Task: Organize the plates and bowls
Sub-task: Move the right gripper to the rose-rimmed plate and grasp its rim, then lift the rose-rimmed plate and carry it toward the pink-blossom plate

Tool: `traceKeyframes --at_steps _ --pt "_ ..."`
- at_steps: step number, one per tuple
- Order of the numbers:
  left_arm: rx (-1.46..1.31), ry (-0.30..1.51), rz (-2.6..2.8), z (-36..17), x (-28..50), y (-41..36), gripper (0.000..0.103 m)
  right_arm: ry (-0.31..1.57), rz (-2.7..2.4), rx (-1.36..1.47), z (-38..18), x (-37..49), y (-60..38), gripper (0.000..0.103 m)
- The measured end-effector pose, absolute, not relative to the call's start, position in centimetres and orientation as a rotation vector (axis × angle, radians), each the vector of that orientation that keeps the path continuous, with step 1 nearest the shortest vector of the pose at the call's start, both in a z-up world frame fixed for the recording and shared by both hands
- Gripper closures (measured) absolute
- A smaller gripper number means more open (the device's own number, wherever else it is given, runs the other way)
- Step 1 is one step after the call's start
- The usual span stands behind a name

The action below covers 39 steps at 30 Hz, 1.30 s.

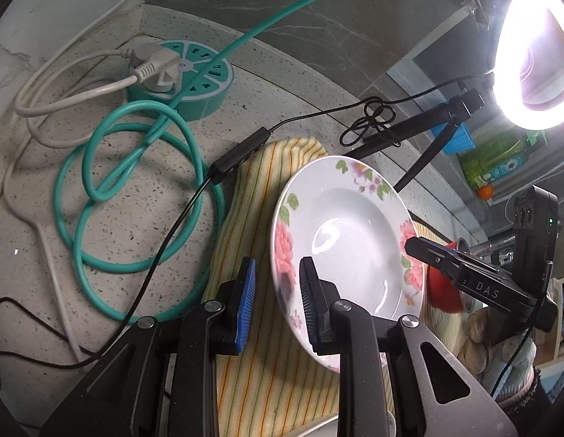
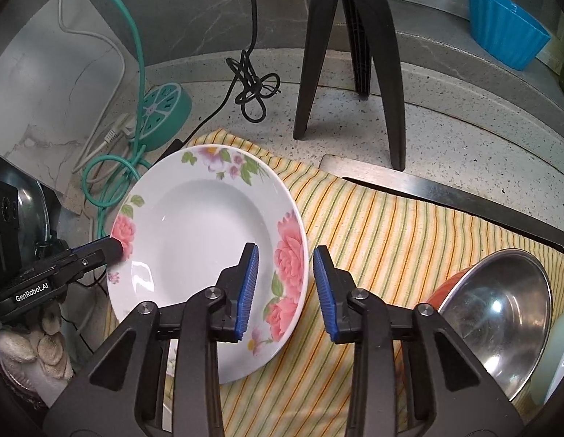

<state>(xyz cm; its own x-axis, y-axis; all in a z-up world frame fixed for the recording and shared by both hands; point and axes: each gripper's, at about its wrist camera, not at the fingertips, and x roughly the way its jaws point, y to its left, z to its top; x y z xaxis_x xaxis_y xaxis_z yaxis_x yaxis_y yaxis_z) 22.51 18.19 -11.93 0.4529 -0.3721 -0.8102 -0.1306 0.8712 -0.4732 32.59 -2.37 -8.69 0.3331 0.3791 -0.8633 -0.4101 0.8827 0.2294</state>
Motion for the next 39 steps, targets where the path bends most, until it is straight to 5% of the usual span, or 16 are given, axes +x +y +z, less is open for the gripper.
traceKeyframes --at_steps 39 --pt "-0.443 1.059 -0.179 -8.0 19.9 16.1 0.087 1.119 0.581 0.154 -4.6 27.7 -7.3 0.080"
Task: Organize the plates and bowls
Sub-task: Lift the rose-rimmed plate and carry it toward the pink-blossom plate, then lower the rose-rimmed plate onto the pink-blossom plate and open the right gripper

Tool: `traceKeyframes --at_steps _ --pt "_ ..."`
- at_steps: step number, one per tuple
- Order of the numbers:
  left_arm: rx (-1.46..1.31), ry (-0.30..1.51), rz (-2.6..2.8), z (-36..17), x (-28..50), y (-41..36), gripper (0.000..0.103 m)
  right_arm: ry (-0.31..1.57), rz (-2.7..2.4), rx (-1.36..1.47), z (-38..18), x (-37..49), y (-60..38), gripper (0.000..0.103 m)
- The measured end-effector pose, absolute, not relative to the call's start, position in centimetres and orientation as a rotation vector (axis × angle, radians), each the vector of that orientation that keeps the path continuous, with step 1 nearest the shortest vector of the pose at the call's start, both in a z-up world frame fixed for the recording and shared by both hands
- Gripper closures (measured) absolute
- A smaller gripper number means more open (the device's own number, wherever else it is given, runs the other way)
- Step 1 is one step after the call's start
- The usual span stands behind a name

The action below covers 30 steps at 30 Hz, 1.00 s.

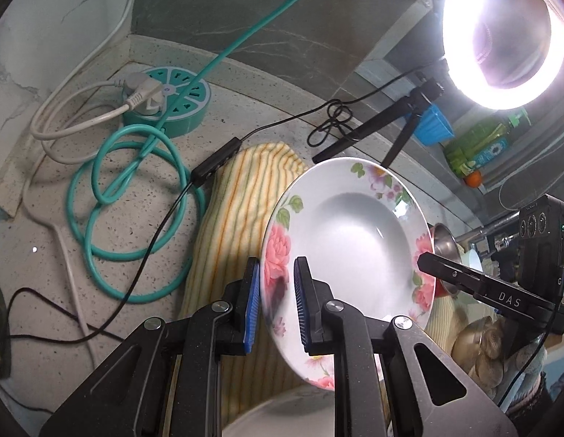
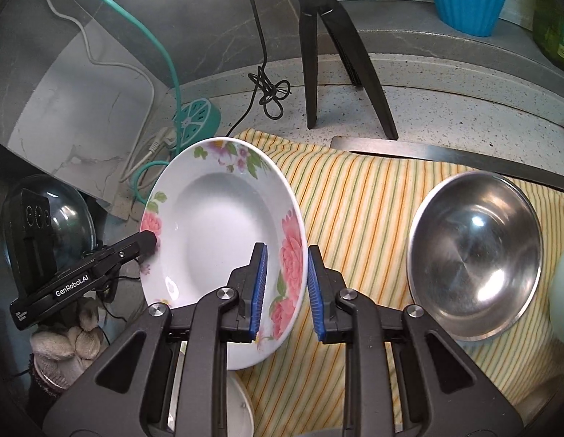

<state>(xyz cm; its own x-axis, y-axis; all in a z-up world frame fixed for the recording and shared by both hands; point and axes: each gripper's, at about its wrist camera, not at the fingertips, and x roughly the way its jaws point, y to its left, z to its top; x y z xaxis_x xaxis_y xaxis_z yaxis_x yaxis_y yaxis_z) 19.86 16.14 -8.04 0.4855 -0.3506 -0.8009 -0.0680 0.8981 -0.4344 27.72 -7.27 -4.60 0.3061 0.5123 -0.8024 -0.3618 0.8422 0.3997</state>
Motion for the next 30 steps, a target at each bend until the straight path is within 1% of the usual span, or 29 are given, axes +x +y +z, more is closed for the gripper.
traceKeyframes --at_steps 8,16,22,30 --pt "-0.430 1.033 -0.241 -5.9 17.9 13.9 0.087 1.095 0.569 0.202 -3.0 24.7 -10.7 0.080" --pt "-0.400 1.034 -0.297 -5.0 15.9 11.1 0.087 1.076 0.541 0.242 -2.4 21.3 -14.6 0.080" --pt "-0.376 1.056 -0.351 -5.3 14.4 8.6 0.087 1.073 0.501 0.271 -2.7 18.2 -17.9 0.080" --pt "-0.336 1.098 -0.431 -5.8 12.3 4.7 0.087 1.108 0.439 0.335 -4.6 14.6 -22.2 0.080"
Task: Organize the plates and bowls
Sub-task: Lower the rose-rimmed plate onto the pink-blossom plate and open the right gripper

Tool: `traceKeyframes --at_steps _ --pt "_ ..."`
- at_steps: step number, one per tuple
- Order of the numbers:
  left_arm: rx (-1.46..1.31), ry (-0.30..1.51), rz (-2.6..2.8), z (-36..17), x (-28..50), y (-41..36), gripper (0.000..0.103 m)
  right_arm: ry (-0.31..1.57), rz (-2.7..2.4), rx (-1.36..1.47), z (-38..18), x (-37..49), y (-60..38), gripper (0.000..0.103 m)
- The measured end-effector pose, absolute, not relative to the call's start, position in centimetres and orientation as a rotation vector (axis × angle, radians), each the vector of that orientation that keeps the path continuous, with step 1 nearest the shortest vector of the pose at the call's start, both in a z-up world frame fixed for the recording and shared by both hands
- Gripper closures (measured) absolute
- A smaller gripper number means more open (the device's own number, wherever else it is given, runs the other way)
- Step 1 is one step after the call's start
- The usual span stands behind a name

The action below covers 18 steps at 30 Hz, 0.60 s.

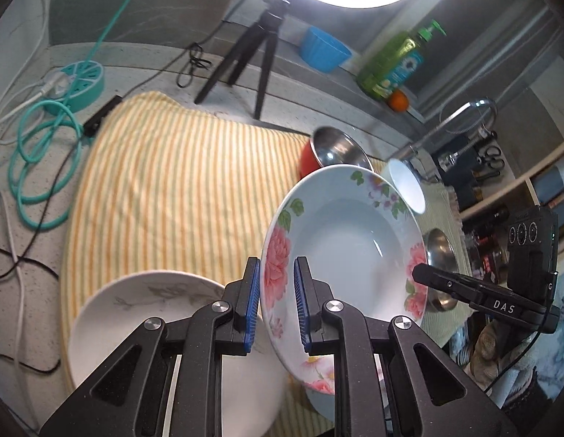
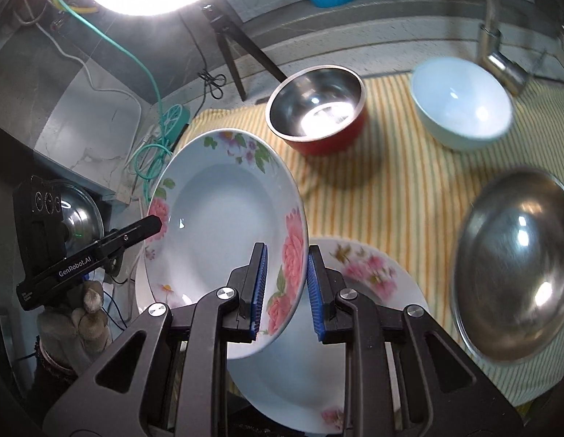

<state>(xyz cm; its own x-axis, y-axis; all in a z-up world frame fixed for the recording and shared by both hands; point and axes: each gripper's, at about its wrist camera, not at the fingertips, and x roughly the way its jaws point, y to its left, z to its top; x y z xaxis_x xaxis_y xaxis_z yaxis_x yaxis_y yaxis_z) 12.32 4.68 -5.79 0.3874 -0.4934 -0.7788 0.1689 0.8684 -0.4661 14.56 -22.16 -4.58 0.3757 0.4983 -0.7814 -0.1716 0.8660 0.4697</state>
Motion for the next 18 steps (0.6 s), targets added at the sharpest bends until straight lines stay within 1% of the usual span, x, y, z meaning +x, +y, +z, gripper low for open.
traceKeyframes --at_steps 18 --pt "-0.263 1.215 -0.533 -8.9 8.5 -1.3 0.087 1.194 0.331 0.402 -9.0 10.4 -27.8 0.080"
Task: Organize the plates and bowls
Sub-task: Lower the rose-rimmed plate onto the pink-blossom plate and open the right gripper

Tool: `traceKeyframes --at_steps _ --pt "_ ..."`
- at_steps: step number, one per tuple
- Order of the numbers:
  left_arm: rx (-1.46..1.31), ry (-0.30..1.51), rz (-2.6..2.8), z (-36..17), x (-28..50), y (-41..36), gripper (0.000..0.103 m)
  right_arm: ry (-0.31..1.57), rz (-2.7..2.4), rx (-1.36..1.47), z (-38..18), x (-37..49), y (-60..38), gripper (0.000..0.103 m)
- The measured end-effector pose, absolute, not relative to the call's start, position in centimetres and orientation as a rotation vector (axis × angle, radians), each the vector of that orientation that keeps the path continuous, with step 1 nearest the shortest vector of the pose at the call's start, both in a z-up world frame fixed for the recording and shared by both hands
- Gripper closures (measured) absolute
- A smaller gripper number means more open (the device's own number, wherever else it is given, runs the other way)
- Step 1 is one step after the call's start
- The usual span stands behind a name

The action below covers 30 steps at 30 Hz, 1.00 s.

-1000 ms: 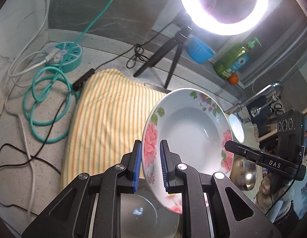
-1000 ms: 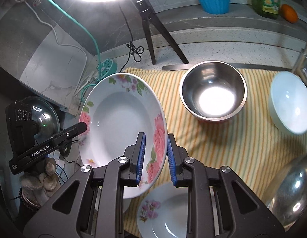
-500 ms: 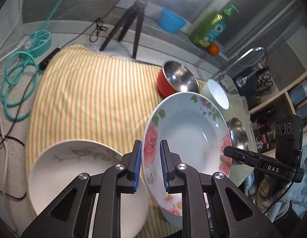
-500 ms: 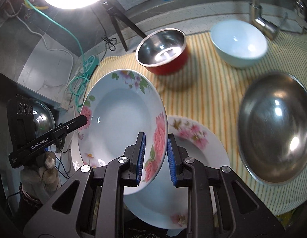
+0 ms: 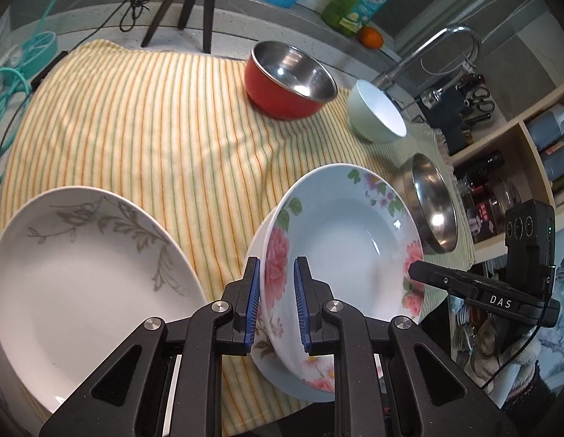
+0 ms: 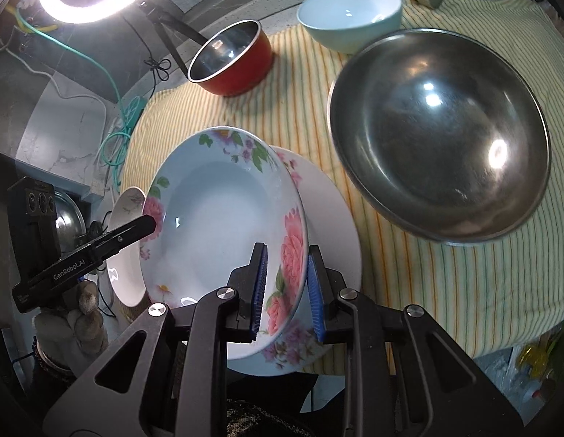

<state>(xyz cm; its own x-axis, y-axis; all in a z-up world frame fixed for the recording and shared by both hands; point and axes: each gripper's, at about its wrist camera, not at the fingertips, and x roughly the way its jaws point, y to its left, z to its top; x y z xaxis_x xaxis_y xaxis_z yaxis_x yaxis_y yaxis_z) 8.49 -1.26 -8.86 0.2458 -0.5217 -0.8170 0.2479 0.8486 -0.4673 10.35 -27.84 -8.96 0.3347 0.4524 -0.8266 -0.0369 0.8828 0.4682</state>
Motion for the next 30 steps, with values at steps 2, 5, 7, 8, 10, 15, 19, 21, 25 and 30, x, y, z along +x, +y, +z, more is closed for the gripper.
traceKeyframes --at_steps 2,5,7,8,10,15,19,21,25,30 --pt "-0.258 1.221 -0.538 -9.0 8.3 -1.6 0.087 1.202 0.326 0.400 -9.3 10.2 -27.9 0.080" --pt "-0.243 1.232 -0.541 -9.3 8.1 -2.0 0.087 1.214 0.320 0.394 -10.0 10.1 -28.1 0.080" --pt "-0.229 1.237 -0.542 -9.5 7.9 -2.3 0.087 1.220 0.316 0.392 -10.3 10.0 -28.1 0.080" --pt "-0.224 1.239 -0.544 -9.6 7.9 -2.5 0.087 1.224 0.316 0.392 -10.4 10.0 -28.2 0.080" --pt "-0.216 1.243 -0.543 -9.7 7.8 -2.7 0.087 1.229 0.313 0.388 -10.6 10.0 -28.2 0.080" --pt "-0.190 1.247 -0.541 -10.0 7.7 -3.0 0.087 1.237 0.310 0.367 -10.8 10.1 -28.1 0.080" --pt "-0.173 1.253 -0.533 -10.2 7.6 -3.2 0.087 1.238 0.312 0.361 -10.8 10.2 -27.8 0.080" --pt "-0.170 1.255 -0.532 -10.2 7.6 -3.1 0.087 1.239 0.313 0.350 -10.8 10.2 -27.7 0.080" --pt "-0.169 1.258 -0.525 -10.3 7.6 -3.1 0.087 1.244 0.317 0.323 -10.8 10.2 -27.1 0.080" --pt "-0.162 1.256 -0.521 -10.3 7.5 -3.1 0.087 1.243 0.315 0.293 -10.7 10.4 -26.7 0.079"
